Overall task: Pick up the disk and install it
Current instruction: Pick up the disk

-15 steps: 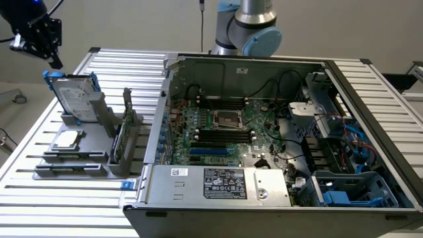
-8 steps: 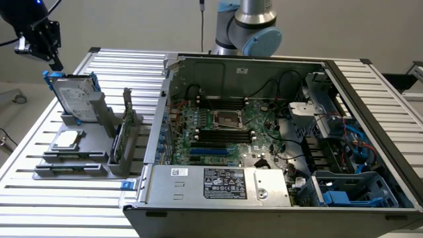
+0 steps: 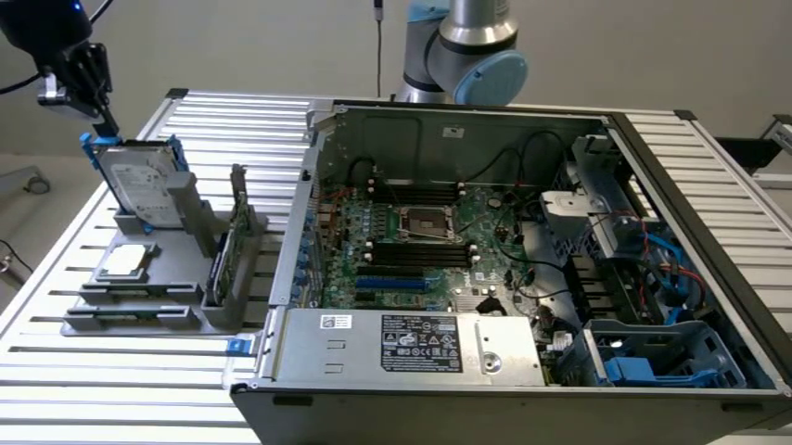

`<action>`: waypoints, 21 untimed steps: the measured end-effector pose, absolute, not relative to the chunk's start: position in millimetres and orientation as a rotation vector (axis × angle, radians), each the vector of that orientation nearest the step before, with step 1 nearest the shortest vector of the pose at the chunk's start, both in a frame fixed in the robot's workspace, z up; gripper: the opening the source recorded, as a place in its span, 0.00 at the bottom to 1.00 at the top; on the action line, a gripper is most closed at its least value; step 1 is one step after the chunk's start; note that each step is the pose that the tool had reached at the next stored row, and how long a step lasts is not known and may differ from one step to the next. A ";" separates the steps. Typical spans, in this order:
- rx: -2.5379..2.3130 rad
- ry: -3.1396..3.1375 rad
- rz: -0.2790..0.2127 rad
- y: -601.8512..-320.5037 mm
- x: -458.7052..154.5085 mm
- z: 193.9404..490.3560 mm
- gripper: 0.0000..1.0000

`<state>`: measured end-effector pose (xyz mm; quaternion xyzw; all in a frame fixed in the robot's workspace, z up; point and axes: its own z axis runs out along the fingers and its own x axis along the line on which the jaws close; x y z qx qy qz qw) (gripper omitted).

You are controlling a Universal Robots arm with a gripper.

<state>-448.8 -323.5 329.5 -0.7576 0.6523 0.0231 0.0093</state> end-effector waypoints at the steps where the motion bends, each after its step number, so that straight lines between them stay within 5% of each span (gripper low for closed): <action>1: -2.385 2.016 0.073 -323.5 -448.9 328.9 0.11; 21: -2.459 1.928 0.074 -323.5 -448.9 349.9 0.11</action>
